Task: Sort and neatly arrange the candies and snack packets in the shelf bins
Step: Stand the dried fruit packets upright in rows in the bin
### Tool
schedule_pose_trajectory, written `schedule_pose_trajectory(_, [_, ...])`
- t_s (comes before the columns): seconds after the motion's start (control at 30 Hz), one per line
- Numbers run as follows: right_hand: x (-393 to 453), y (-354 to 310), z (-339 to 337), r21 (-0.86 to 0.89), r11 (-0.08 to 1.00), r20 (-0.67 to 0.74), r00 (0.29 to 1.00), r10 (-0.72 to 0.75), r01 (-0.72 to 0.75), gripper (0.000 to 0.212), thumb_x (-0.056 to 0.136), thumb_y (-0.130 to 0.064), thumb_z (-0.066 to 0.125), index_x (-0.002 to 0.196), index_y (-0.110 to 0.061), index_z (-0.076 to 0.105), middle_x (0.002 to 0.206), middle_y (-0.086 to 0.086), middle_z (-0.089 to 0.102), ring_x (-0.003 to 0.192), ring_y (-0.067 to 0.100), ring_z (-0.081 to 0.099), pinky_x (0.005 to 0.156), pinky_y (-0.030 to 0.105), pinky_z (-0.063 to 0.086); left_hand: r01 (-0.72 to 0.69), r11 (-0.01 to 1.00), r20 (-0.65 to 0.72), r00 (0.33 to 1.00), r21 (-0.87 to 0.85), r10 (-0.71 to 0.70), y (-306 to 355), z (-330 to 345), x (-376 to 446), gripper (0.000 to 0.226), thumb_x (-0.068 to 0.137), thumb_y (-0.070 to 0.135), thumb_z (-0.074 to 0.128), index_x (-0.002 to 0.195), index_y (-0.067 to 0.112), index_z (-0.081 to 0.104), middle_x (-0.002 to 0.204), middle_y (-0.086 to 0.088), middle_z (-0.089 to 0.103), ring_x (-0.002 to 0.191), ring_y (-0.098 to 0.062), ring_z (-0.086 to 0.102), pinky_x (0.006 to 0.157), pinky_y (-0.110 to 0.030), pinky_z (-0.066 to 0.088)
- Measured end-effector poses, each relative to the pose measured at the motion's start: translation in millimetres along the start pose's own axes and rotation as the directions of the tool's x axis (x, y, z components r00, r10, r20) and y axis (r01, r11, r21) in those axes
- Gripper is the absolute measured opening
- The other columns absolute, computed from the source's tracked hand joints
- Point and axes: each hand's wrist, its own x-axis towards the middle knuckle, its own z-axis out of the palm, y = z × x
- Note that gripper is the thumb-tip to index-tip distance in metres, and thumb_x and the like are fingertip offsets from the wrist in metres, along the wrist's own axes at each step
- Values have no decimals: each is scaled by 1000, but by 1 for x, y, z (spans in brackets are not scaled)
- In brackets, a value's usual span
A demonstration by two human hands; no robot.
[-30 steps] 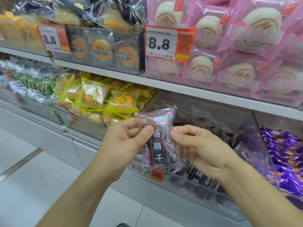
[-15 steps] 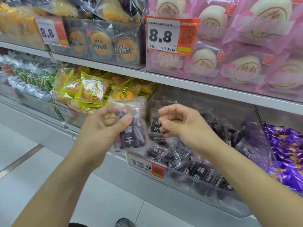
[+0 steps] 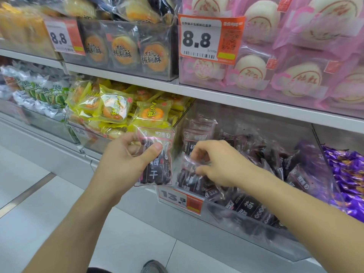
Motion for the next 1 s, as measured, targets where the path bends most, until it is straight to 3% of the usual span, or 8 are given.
schedule_pose_trajectory(0.1, [14,8,-7,49,999,-81,997,16,-12,21,89,-28,71,109,-26,65,103,-7,67,96,13,61,88,33,51,8,1000,1,1000,2,-8,1,1,0,23,80,38,75,95,29,61,87,-5,77,88,-17,73,86,-37,54])
schedule_pose_trajectory(0.27, [36,20,-13,13,1000,-59,998,14,-13,16,99,-27,57,103,-21,71,94,-6,70,84,12,61,84,30,50,1,1000,52,999,31,-2,1,3,-1,30,82,38,76,102,19,63,84,-6,77,86,-25,74,85,-57,56])
schedule_pose_trajectory(0.43, [61,32,-1,74,980,-210,958,196,-185,32,91,-44,64,84,-14,67,83,12,70,78,25,66,74,35,58,-5,999,79,997,45,1,1,7,0,32,80,38,75,104,20,63,83,-3,77,87,-18,74,83,-42,58])
schedule_pose_trajectory(0.53, [65,30,3,50,969,-189,950,248,-243,33,94,-33,60,78,-5,67,66,12,71,58,25,70,65,37,62,2,999,82,997,42,-6,0,6,0,29,81,36,75,103,22,63,83,-2,77,86,-16,74,78,-35,56])
schedule_pose_trajectory(0.67, [65,33,7,169,943,-189,929,317,-287,26,94,-22,58,85,0,67,64,13,72,49,21,70,60,36,62,0,999,74,997,50,-3,0,3,0,31,81,36,75,105,20,64,84,-2,77,86,-18,74,80,-43,58])
schedule_pose_trajectory(0.77, [64,31,3,40,960,-197,940,279,-276,30,94,-33,60,89,-4,67,77,12,72,69,27,71,71,38,60,5,998,70,998,66,-10,1,1,0,32,81,38,75,105,19,65,85,-4,77,83,-23,74,82,-53,57])
schedule_pose_trajectory(0.9, [42,11,-9,-36,996,-450,891,60,-85,27,89,-48,61,81,-22,58,74,-2,65,72,23,63,69,38,55,10,998,67,998,69,-14,1,0,0,32,81,38,75,104,19,65,86,-4,77,81,-19,75,83,-50,58])
schedule_pose_trajectory(1.0, [15,-11,-4,-190,980,-174,984,26,-59,53,80,-74,55,72,-22,57,68,-5,61,66,18,62,65,35,55,10,998,77,997,70,-15,0,1,0,31,82,37,75,104,19,65,86,-2,77,81,-18,75,85,-48,57])
